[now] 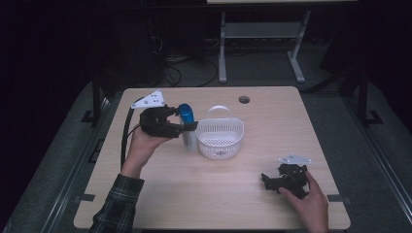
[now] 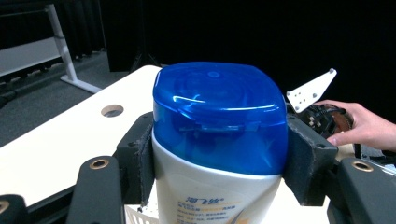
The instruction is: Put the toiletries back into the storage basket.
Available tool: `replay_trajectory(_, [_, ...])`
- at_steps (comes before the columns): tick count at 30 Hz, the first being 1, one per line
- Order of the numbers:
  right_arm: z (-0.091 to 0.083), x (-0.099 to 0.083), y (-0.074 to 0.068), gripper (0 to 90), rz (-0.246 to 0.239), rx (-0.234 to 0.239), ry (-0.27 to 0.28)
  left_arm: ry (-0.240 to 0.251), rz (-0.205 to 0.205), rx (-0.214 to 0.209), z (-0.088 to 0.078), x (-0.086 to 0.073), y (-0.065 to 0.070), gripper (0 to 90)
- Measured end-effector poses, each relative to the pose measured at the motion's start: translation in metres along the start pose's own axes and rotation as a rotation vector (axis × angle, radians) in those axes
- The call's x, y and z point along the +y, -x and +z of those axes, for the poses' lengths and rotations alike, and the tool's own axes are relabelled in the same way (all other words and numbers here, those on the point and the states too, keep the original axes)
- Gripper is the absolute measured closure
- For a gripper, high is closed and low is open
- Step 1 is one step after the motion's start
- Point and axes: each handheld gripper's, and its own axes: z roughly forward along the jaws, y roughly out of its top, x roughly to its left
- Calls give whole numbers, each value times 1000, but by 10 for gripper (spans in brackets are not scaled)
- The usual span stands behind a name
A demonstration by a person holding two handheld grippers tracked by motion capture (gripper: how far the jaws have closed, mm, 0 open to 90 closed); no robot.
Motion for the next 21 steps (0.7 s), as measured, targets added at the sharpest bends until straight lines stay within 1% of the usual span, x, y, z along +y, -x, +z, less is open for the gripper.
replay_trajectory(14, [0, 0, 0, 0, -1, -1, 0, 20, 10, -5, 14, 18, -4, 358])
replay_trajectory(21, [0, 0, 0, 0, -1, 0, 0, 30, 13, 2, 22, 23, -6, 358])
